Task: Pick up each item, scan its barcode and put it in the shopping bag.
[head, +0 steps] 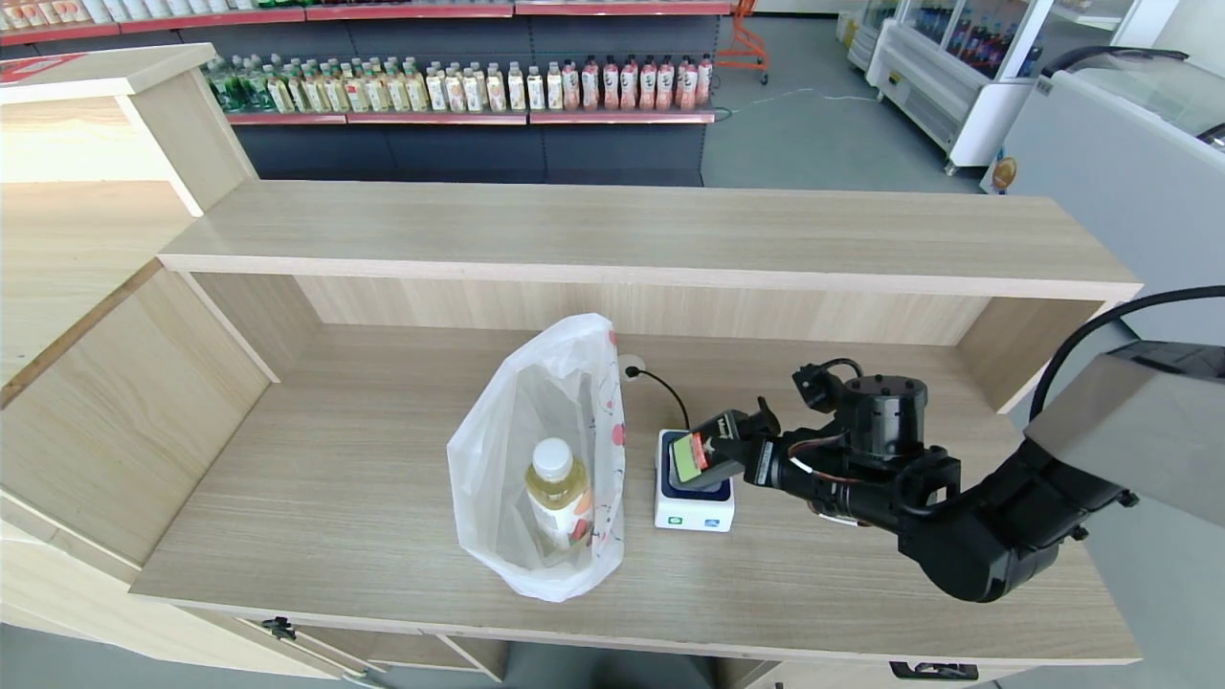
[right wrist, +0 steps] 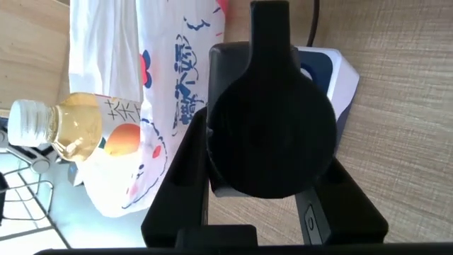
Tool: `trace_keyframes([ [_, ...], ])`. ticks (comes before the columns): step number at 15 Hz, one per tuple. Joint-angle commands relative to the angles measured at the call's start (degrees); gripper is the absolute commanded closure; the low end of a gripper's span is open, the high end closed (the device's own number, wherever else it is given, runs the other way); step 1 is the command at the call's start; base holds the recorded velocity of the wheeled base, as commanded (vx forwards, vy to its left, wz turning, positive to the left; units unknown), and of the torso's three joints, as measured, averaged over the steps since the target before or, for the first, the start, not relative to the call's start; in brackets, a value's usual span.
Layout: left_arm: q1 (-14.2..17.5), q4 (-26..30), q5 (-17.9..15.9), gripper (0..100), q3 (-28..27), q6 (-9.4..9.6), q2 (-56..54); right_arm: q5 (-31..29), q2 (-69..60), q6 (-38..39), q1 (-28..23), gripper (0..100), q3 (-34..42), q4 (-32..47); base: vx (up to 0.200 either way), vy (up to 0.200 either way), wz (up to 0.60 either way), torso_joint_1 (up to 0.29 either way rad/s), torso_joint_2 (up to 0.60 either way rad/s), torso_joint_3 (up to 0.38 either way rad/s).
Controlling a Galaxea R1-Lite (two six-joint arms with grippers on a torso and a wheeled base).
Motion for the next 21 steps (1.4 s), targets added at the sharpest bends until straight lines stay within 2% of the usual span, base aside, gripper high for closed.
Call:
trace_keyframes([
  [1, 0.02, -0.01, 0.00, 0, 0.01, -0.04, -0.02, -0.73, -7.80, -0.28, 0.01, 100, 4.29, -2.61, 0.000, 0.000, 0.00, 0.000, 0.00, 0.000],
  [2, 0.02, -0.01, 0.00, 0, 0.01, -0.04, -0.02, -0.73, -12.63, -4.85, -1.30, 100, 8.86, -4.28, 0.000, 0.000, 0.00, 0.000, 0.00, 0.000],
  [3, 0.02, -0.01, 0.00, 0, 0.01, -0.04, -0.02, -0.73, -12.63, -4.85, -1.30, 100, 8.86, -4.28, 0.000, 0.000, 0.00, 0.000, 0.00, 0.000],
  [4, 0.02, -0.01, 0.00, 0, 0.01, -0.04, -0.02, -0.56, -18.08, -13.20, -4.20, 100, 15.01, -4.72, 0.000, 0.000, 0.00, 0.000, 0.00, 0.000],
  [7, 0.02, -0.01, 0.00, 0, 0.01, -0.13, -0.02, -0.73, -21.86, -13.81, -5.87, 100, 17.21, -4.63, 0.000, 0.067, 0.00, 0.001, 0.00, 0.004],
  [15, 0.02, -0.01, 0.00, 0, 0.01, -0.13, -0.02, -0.21, -20.54, -13.64, -6.14, 100, 12.64, -4.02, 0.000, 0.200, 0.00, 0.002, 0.00, 0.000],
  [21, 0.02, -0.01, 0.00, 0, 0.01, -0.13, -0.02, -0.12, -15.44, -13.64, -4.64, 100, 6.57, -3.93, 0.000, 0.000, 0.00, 0.000, 0.00, 0.000],
])
